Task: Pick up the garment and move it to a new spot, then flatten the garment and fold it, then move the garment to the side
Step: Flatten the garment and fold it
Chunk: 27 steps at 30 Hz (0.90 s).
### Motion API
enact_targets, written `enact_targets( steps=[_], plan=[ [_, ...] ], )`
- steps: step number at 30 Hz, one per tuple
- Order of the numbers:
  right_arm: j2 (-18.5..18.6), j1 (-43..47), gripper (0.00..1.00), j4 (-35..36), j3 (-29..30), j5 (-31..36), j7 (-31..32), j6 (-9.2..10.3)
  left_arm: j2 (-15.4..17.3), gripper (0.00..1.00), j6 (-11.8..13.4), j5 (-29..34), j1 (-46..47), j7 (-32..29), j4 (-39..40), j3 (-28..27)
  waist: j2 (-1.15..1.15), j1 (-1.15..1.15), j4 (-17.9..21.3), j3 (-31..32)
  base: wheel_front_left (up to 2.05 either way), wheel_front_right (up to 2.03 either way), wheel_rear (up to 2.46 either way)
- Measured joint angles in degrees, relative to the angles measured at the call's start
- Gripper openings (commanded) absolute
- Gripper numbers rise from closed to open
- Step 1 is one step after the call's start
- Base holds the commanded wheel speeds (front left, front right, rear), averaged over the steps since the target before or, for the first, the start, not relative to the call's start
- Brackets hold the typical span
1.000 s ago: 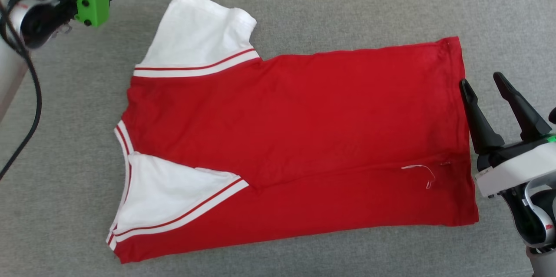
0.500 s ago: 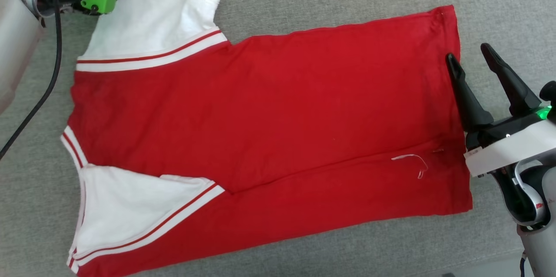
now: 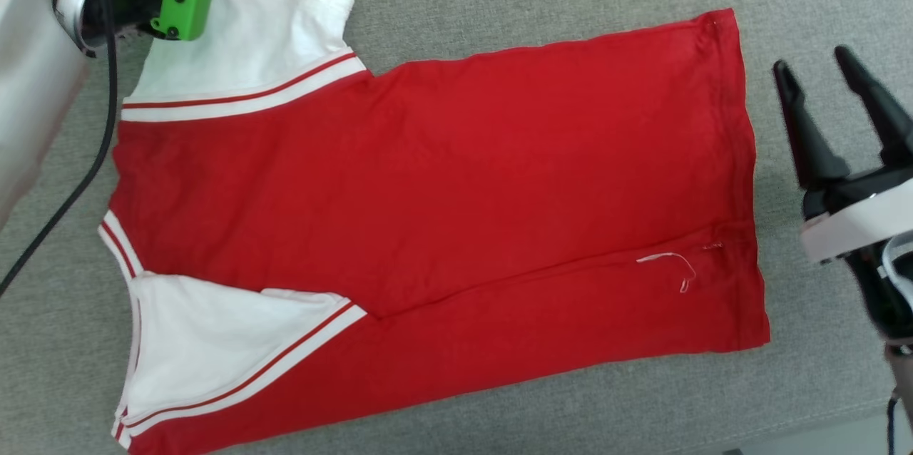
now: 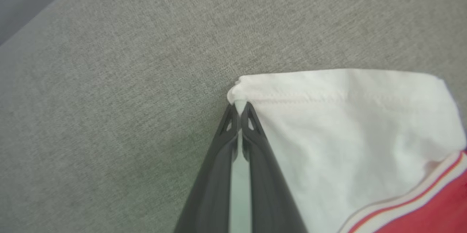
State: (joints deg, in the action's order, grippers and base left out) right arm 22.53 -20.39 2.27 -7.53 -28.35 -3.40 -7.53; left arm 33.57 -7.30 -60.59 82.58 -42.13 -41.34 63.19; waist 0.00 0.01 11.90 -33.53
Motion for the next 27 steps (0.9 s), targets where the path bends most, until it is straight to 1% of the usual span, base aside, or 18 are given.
enact_targets(
  steps=[2,5,7,10,12,15,16,18,20,22,23,27],
  plan=[
    [1.51,-1.58,1.0,-0.02,0.65,0.0,1.83,0.0,0.11,0.0,0.0,0.01,-0.84,2.5,1.23,0.8,0.0,0.0,-0.59,0.96,0.0,0.0,0.0],
    [4.78,-4.52,1.0,-0.41,0.9,-0.26,5.91,0.0,0.31,0.0,0.0,0.01,-1.58,6.58,3.45,1.41,0.0,0.0,-1.66,2.48,0.0,0.0,0.0],
    [7.05,-6.64,1.0,-0.87,0.44,-2.48,9.67,0.0,0.38,0.0,-0.01,-0.01,-1.74,8.95,5.14,1.7,0.0,0.0,-2.51,3.48,0.0,0.0,0.0],
    [11.17,-9.73,1.0,-2.77,-1.72,-5.39,17.85,0.0,0.54,0.0,-0.01,-0.33,-2.71,12.12,7.54,2.25,0.0,0.0,-4.04,4.95,0.0,0.0,0.0],
    [13.99,-11.63,1.0,-4.36,-4.04,-6.68,24.53,0.0,0.67,0.0,-0.01,-0.3,-3.47,14.04,9.14,3.33,0.0,0.0,-5.24,5.9,0.0,0.0,0.0],
    [17.09,-14.4,1.0,-6.38,-7.31,-12.59,32.87,0.0,0.7,0.0,-0.02,-0.27,-4.31,16.0,11.23,4.34,0.0,0.0,-6.96,7.09,0.0,0.0,0.0],
    [18.01,-15.35,1.0,-6.95,-8.56,-13.01,35.71,0.0,0.7,0.0,-0.02,-0.22,-4.5,16.63,11.98,4.58,0.0,0.0,-7.57,7.45,0.0,0.0,0.0],
    [19.19,-16.95,1.0,-8.08,-10.81,-14.03,40.61,0.0,0.6,0.0,-0.02,-0.22,-4.78,17.58,13.14,4.92,0.0,-0.01,-8.63,8.03,0.0,0.0,0.0],
    [19.92,-18.58,1.0,-9.15,-13.1,-17.22,45.08,0.0,0.62,0.0,-0.02,0.07,-4.86,18.23,14.17,5.26,0.0,-0.01,-9.75,8.49,0.0,0.0,0.0],
    [20.16,-20.09,1.0,-10.1,-14.79,-18.13,47.96,0.0,0.56,0.0,-0.02,0.11,-4.86,18.79,14.72,5.32,0.0,-0.01,-10.67,8.73,0.0,0.0,0.0],
    [20.23,-21.06,1.0,-10.87,-15.81,-18.23,49.31,0.0,0.54,0.0,-0.02,0.14,-4.86,19.02,14.95,5.35,0.0,-0.01,-11.16,8.77,0.0,0.0,0.0],
    [19.67,-24.77,1.0,-14.7,-18.58,-17.69,51.44,0.0,0.47,0.0,-0.02,0.8,-4.81,19.56,15.85,5.53,0.0,-0.01,-12.59,8.33,0.0,0.0,0.0]
  ],
)
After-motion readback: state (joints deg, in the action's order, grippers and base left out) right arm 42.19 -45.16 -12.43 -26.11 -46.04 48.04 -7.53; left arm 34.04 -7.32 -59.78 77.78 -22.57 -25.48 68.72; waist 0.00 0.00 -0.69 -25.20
